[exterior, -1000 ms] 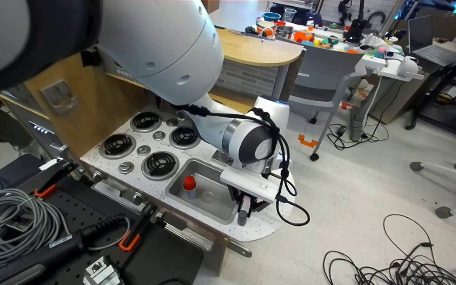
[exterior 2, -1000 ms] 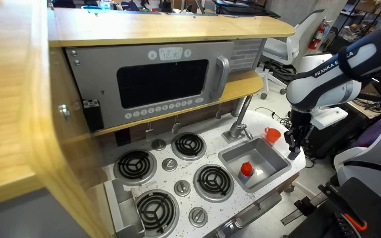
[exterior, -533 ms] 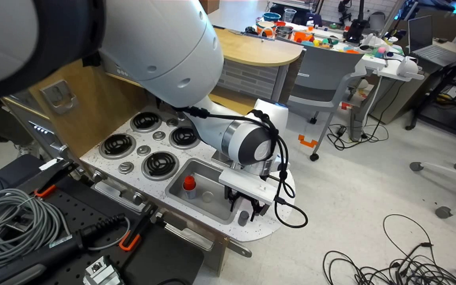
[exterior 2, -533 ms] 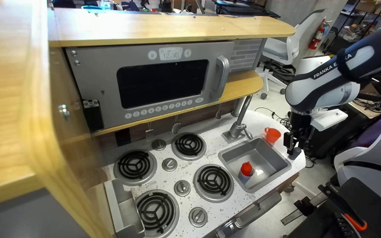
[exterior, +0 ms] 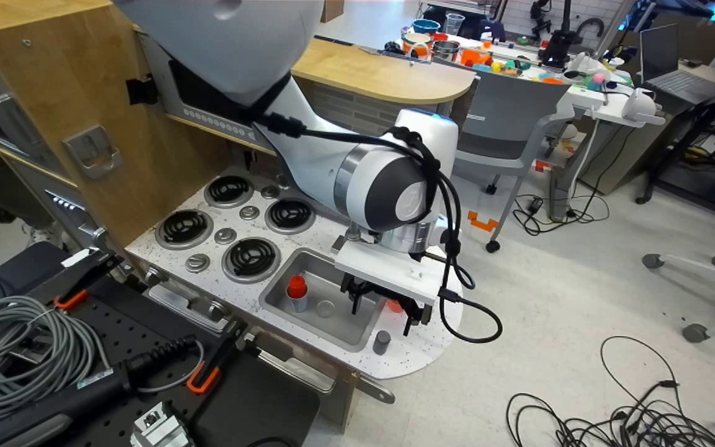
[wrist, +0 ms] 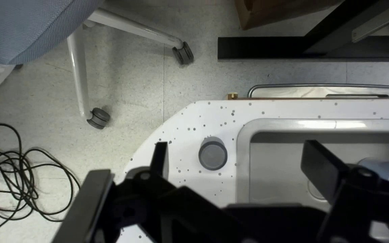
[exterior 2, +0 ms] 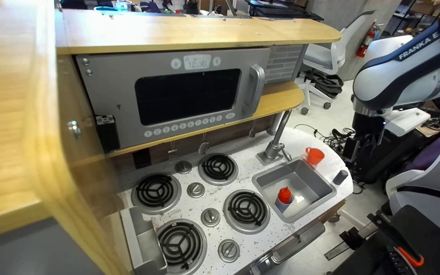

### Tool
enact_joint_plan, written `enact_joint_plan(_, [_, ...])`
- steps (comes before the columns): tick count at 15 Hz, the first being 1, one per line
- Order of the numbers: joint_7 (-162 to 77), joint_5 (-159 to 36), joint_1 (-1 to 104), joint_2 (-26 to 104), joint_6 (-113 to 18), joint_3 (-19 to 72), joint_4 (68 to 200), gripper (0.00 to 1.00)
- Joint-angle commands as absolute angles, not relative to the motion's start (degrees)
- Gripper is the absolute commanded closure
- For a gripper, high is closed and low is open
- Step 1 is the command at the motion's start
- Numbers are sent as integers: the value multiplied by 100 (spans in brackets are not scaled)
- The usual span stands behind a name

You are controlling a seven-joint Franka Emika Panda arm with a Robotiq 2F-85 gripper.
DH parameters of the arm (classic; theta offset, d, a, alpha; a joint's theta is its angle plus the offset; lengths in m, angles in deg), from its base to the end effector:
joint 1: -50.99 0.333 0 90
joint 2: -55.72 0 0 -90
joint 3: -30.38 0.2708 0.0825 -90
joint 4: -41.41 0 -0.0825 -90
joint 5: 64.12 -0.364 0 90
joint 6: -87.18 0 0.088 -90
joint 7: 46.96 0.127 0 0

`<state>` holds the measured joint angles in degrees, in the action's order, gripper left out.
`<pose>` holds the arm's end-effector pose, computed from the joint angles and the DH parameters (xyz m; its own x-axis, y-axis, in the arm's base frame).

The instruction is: Put the grey thing on the countertop

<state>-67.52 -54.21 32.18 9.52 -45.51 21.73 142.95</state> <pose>0.5028 -0.2721 0.0574 0.9458 0.0281 -0.3234 0.0608 -0.9940 0.0913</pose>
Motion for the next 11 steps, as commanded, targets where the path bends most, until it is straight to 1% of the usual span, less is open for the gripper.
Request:
enact_joint_plan(1, [-6834,-5273,3155,2081,-5286,2038,15672,0])
enact_joint_plan(4, [-6660,-5205,3131,2881,-5791,1721,16520,0])
enact_joint_plan(5, [-6741,-5361,3133,2148,-5448,1897,15683,0])
enact_joint_plan(8, [-6741,-5313,3097,2692,-5566,1737,16242,0])
enact_joint_plan(11, [-6737,-5315,3111,2765,-5576,1741,16342,0])
